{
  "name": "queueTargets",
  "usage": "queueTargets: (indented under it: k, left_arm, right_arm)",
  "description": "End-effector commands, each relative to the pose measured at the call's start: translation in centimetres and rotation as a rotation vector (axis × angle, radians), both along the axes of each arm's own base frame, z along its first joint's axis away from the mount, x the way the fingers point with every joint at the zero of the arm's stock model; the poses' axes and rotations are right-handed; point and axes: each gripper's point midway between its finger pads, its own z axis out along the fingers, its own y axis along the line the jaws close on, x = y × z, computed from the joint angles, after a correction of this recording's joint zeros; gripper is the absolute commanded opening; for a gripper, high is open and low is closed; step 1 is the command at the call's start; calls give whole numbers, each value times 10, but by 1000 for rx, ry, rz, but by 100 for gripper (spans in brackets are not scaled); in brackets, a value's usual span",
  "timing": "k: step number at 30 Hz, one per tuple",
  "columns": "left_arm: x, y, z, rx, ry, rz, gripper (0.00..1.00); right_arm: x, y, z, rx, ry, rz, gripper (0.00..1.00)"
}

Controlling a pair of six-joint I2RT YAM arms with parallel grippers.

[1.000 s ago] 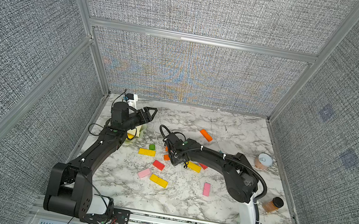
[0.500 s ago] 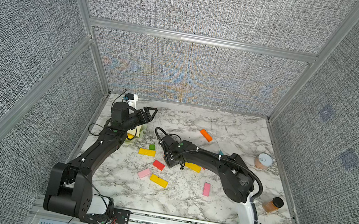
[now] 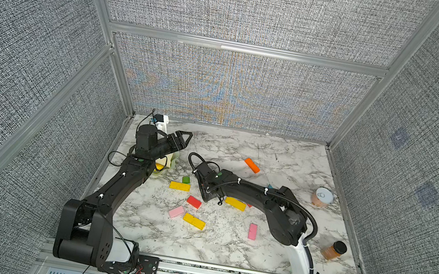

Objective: Assemble a carrot with building blocks
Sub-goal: Assemble the building block at the center of the board.

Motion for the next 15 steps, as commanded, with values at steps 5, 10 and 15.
queueTargets:
  k: [5, 10, 15]
  left_arm:
    - [0, -1, 5, -4, -19, -12, 77]
    - [0, -2, 5, -6, -22, -16, 77]
    - [0, -2, 6, -8, -22, -18, 77]
  right_arm:
    - [2, -10, 0, -35, -5, -19, 73]
    - [3, -13, 0, -45, -5, -16, 73]
    - [3, -12, 6, -34, -8, -5, 73]
